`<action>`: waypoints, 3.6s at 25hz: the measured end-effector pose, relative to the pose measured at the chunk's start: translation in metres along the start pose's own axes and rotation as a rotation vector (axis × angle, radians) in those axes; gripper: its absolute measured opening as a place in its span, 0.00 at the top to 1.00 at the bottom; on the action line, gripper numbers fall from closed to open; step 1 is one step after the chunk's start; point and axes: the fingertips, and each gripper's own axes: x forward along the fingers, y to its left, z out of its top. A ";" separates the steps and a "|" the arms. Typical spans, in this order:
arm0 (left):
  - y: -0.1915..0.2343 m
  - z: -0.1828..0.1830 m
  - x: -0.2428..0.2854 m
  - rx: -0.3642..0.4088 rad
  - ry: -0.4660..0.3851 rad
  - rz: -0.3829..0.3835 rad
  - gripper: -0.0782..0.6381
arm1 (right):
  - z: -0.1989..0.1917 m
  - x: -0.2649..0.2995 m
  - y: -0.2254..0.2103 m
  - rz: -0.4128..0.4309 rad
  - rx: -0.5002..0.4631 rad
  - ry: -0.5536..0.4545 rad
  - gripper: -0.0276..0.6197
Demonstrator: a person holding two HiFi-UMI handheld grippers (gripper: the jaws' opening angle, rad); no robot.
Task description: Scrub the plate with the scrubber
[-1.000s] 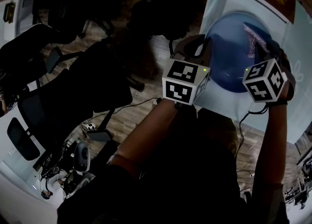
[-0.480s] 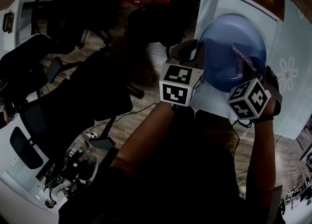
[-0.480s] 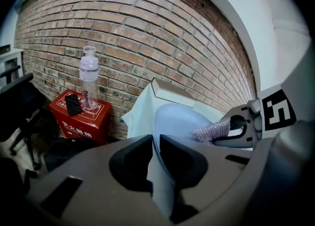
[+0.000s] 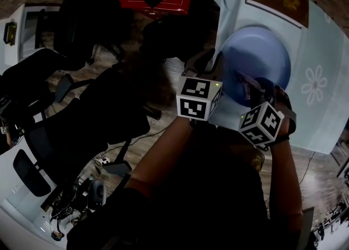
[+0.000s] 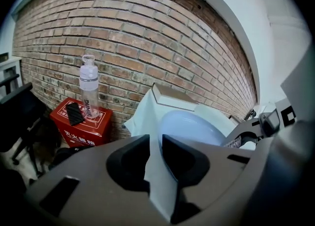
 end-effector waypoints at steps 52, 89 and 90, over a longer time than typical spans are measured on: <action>-0.308 0.176 -0.230 0.583 -0.477 -0.009 0.78 | -0.071 -0.398 -0.112 -0.451 0.517 -1.150 0.83; -0.316 0.180 -0.270 0.780 -0.654 0.056 0.86 | -0.060 -0.408 -0.100 -0.582 0.536 -1.133 0.83; -0.314 0.181 -0.270 0.777 -0.657 0.060 0.86 | -0.057 -0.409 -0.100 -0.581 0.535 -1.139 0.83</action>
